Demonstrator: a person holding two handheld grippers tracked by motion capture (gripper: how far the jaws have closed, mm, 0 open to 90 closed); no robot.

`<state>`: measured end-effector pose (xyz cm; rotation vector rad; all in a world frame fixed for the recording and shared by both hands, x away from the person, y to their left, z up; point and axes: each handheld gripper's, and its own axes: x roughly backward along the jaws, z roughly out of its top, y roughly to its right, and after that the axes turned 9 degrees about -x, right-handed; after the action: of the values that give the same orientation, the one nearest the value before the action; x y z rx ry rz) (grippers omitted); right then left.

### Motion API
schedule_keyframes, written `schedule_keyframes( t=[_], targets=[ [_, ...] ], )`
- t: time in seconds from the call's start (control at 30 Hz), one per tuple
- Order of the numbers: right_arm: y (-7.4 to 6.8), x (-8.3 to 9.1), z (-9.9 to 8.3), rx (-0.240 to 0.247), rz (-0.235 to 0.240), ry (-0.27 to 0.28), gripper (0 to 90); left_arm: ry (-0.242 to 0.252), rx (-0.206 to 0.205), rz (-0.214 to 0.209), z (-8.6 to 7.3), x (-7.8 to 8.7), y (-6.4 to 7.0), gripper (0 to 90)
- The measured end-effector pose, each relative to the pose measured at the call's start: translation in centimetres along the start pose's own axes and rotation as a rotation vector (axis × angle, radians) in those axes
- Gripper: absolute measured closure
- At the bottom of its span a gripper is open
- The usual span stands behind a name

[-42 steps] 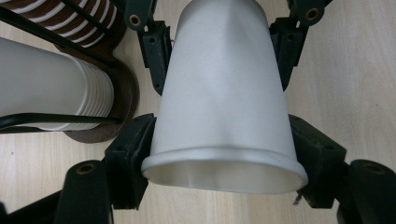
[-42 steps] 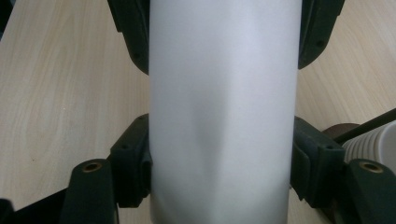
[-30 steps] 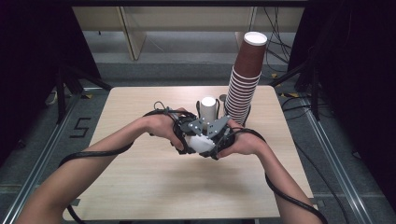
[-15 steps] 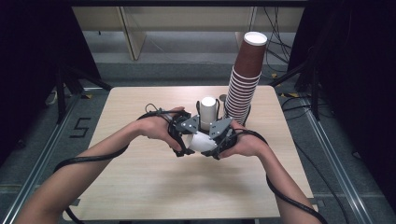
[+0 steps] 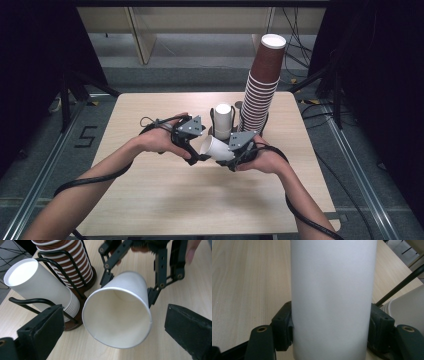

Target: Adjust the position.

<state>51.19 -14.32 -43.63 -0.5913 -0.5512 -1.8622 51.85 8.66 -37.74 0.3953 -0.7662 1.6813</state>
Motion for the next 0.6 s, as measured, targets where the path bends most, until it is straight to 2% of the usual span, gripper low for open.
schedule_keyframes(
  t=[0.13,0.2,0.33,0.43,0.5,0.57,0.6],
  targets=[
    [-0.3,0.0,-0.6,-0.018,-0.033,0.043,35.0,0.049,0.038,0.020,-0.5,0.1,0.3,2.5],
    [-0.4,-0.1,-0.9,-0.034,-0.053,0.067,35.0,0.055,0.045,0.030,-0.8,0.2,0.4,2.5],
    [-0.6,-0.2,-1.3,-0.036,-0.097,0.098,35.0,0.086,0.083,0.045,-1.3,0.2,0.4,2.5],
    [-0.9,-0.3,-1.7,-0.088,-0.122,0.122,35.0,0.105,0.106,0.047,-1.5,0.0,0.4,2.5],
    [-0.7,-0.4,-1.8,-0.074,-0.143,0.147,35.0,0.106,0.116,0.052,-1.6,0.0,0.5,2.5],
    [-0.8,-0.5,-2.0,-0.103,-0.160,0.170,35.0,0.120,0.131,0.059,-1.8,-0.2,0.6,2.5],
    [-0.7,-0.4,-2.1,-0.100,-0.175,0.185,35.0,0.127,0.138,0.067,-1.8,-0.2,0.7,2.4]
  ],
)
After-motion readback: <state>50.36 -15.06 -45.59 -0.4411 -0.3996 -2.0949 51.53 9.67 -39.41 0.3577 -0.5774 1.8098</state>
